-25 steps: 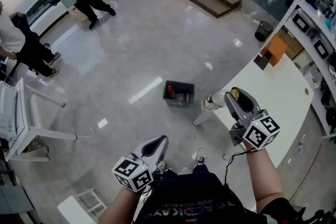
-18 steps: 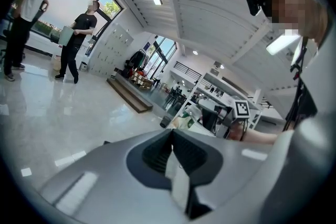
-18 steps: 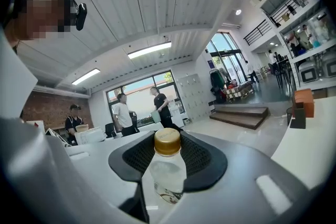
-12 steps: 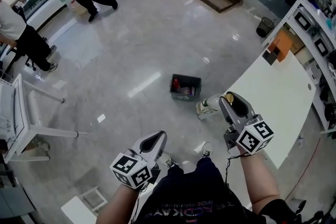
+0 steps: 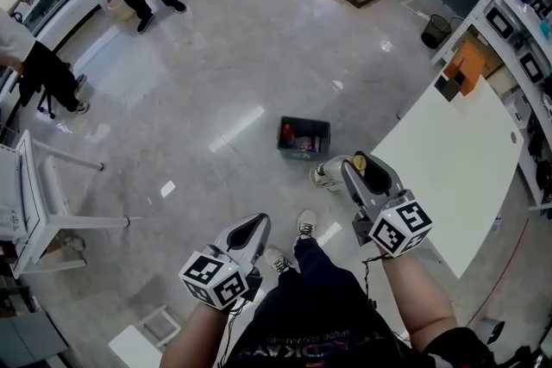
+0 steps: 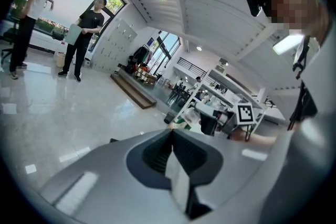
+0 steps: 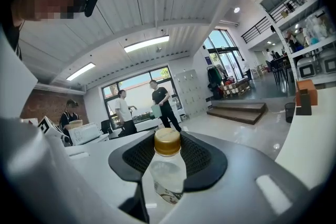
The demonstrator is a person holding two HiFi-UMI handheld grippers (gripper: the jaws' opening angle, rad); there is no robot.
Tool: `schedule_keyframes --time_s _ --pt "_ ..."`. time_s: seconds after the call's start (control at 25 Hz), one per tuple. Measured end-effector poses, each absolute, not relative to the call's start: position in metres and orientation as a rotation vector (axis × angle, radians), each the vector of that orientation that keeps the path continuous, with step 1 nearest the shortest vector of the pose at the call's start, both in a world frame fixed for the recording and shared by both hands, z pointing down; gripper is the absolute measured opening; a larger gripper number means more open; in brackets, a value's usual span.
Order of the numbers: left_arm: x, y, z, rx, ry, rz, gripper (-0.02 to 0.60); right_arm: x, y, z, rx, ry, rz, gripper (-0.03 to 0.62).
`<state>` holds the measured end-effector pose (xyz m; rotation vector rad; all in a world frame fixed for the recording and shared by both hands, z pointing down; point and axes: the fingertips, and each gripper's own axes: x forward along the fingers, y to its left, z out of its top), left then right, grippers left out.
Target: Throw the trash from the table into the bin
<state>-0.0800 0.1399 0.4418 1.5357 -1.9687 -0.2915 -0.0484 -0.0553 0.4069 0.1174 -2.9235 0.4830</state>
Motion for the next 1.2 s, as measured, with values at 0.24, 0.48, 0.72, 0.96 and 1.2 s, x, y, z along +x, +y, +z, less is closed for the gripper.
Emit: schedule_keyframes --time_s 0.24,0.48,0.72,0.96,1.2 --pt "-0.113 0.100 0.448 1.497 -1.980 -0.229 0.009 -0.093 -0.077 0.435 0.078 -2.907 0.420 0.149" --pt "-0.145 0.060 0.466 1.450 -1.973 -0.200 0.009 -0.132 -0.097 0.480 0.026 -2.860 0.343 0.149" --pt "-0.171 0.032 0.488 1.405 -1.977 -0.154 0.009 -0.158 -0.124 0.524 0.065 -2.815 0.435 0.149" --pt "-0.184 0.021 0.516 1.411 -1.911 -0.114 0.009 -0.178 -0.143 0.558 0.184 -2.780 0.505 0.149" --pt "-0.206 0.003 0.545 1.492 -1.843 -0.087 0.009 -0.194 -0.156 0.592 0.291 -2.772 0.532 0.149"
